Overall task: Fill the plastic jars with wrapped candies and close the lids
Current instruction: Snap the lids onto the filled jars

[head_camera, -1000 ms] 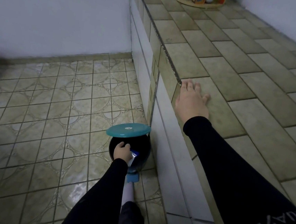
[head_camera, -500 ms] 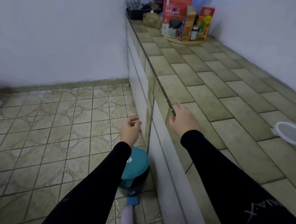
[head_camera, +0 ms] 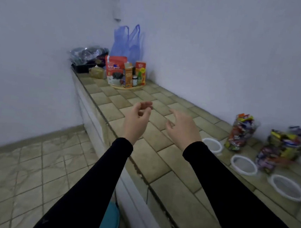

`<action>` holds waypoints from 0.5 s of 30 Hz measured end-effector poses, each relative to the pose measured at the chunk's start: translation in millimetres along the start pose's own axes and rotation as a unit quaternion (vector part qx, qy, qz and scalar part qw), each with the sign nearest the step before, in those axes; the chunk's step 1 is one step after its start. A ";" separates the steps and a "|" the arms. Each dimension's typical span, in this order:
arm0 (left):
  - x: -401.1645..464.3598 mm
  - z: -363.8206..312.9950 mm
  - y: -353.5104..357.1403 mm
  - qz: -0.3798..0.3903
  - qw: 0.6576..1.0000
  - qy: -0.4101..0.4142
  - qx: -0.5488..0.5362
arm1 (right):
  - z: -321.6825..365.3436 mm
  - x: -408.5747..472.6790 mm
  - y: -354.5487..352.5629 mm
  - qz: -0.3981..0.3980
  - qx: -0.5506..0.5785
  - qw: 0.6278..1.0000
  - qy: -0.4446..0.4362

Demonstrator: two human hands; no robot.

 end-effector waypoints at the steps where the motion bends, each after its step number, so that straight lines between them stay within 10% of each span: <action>1: 3.4 -12.7 16.1 0.012 1.000 0.014 -0.019 | -8.9 -1.8 -17.9 -0.017 0.003 1.000 0.009; 15: -72.2 -157.2 250.8 0.277 0.926 0.162 -0.200 | -171.3 -120.4 -222.1 -0.237 -0.052 0.953 0.183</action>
Point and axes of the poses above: each hand's wrist, its own x-axis towards the middle knuckle, its own y-axis out of the palm, z = x × y, the point moved 6 cm from there along x, towards the middle knuckle, and after that the axes turned 11 degrees about y, right-handed, at the moved point
